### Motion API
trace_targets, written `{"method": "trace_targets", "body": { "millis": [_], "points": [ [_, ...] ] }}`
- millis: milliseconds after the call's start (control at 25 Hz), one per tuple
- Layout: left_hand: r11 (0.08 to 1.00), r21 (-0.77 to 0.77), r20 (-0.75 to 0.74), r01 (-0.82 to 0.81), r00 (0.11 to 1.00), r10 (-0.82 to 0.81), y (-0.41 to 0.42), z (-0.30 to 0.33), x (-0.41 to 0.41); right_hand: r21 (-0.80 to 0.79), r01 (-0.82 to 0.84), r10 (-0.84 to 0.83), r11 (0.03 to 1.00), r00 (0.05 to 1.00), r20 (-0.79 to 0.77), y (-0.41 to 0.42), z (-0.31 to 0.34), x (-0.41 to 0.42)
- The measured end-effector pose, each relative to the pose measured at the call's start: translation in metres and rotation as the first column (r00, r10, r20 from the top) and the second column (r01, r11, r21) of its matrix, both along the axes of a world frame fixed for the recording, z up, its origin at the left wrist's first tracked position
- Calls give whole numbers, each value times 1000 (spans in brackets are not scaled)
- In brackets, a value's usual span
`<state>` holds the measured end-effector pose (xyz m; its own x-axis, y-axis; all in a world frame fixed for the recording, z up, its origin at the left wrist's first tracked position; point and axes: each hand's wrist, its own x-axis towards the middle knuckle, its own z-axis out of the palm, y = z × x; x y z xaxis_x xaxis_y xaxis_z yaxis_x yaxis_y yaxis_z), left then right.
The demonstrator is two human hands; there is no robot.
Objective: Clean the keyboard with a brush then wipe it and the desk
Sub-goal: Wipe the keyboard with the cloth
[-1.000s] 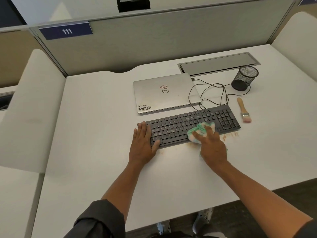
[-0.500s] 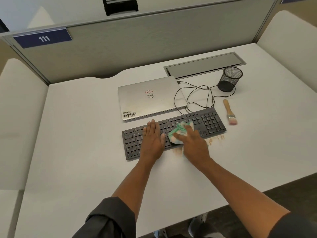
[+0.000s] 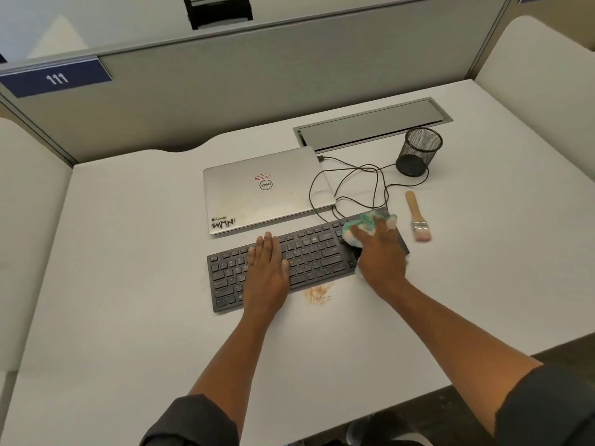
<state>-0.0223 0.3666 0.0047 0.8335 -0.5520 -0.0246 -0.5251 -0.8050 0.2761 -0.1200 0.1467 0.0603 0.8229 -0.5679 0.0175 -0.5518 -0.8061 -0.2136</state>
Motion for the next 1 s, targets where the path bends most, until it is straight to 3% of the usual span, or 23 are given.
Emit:
{"method": "trace_targets", "body": {
  "millis": [240,360,480,880,1000],
  "points": [
    [1000,-13,6,-12,1000,12,-2,0,-1,119,-266,263,957,964,41,22,-2,2],
    [1000,-18,6,-20,1000,20,-3,2,-2,58,-151,145,987,984,104,-11,-1,5],
    [1000,-3,1,-28,1000,28,-4,4,-3,16,-30,29,999,999,24,-43,-1,15],
    [999,-10,11,-32,999,32,-4,4,-3,145,-389,383,910,921,69,23,-8,18],
    [999,-6,4,-32,999,32,-4,6,-3,85,-274,265,958,959,100,-7,-6,20]
  ]
}}
